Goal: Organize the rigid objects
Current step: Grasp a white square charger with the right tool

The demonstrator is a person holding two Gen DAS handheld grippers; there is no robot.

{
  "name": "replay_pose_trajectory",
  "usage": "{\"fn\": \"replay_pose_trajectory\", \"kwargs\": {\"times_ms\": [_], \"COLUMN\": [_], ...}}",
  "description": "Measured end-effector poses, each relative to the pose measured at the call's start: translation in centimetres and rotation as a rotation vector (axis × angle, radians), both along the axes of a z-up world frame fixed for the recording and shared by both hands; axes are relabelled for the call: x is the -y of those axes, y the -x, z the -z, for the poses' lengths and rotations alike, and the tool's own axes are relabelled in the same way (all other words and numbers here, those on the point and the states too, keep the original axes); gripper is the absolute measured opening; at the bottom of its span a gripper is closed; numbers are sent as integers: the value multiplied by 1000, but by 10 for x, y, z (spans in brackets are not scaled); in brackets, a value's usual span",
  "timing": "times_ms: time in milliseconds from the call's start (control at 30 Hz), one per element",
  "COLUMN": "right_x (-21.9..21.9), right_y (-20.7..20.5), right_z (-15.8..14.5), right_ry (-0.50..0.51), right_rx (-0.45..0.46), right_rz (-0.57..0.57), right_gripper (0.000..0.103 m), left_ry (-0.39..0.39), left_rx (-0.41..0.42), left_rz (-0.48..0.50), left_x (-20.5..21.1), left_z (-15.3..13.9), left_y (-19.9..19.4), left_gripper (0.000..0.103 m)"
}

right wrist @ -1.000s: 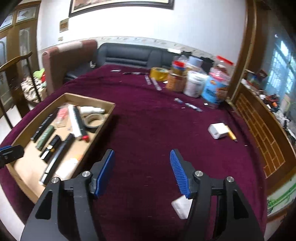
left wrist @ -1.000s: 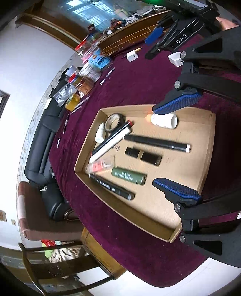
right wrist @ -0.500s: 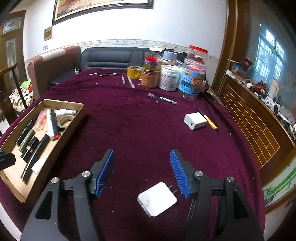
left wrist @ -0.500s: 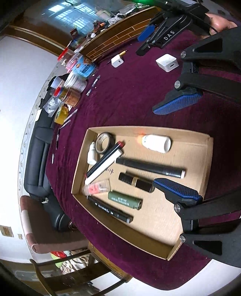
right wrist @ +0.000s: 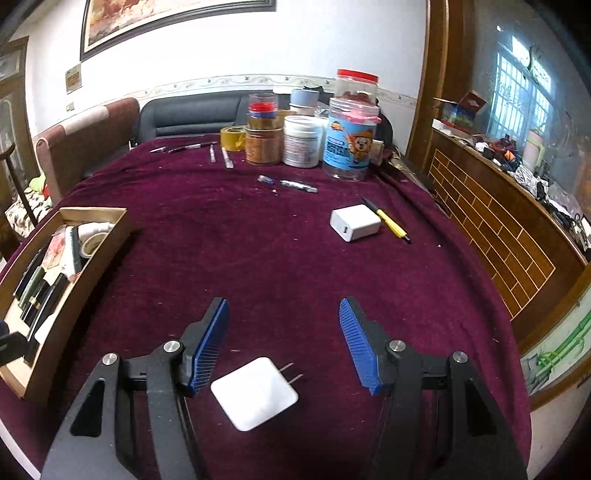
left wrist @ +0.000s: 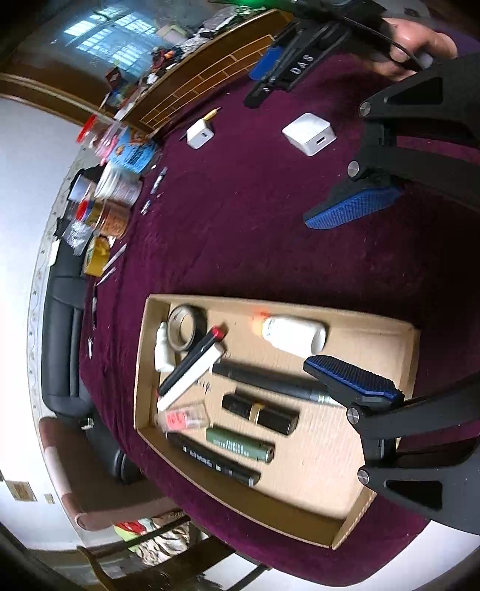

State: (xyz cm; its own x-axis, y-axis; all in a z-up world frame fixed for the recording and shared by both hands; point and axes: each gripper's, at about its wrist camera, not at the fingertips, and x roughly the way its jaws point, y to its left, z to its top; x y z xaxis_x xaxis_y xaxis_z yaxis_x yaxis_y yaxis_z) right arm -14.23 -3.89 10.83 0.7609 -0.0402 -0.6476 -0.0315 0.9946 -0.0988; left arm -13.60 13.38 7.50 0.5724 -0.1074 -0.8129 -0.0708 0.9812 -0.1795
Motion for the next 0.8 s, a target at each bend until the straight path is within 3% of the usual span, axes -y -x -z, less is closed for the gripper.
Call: {"fn": "replay_pose_trajectory", "kwargs": {"times_ms": [300,467,533,633,800], "right_x": [56,123,144,162,151], "right_y": [-20,-44,-56,-80,-136], "right_z": [6,0,-3,-7,-7], "right_ry": [-49,-175,-244,-331,-355], "right_rx": [-45,-75,-76,-80,-110], "right_rz": [91,183,179,146,90], "right_gripper": [61,61,61,61,61], "left_ry": [-22,-3,17,-11,-5], "left_rx": [-13,-13,-31,5,13], "left_rz": [195,198,185,186,253], "left_x": [66,76,73,77,85], "left_z": [27,49,58,59,64], "left_y": [-31,-62,-69,-70,-73], "left_gripper": [65,65,65,68,96]}}
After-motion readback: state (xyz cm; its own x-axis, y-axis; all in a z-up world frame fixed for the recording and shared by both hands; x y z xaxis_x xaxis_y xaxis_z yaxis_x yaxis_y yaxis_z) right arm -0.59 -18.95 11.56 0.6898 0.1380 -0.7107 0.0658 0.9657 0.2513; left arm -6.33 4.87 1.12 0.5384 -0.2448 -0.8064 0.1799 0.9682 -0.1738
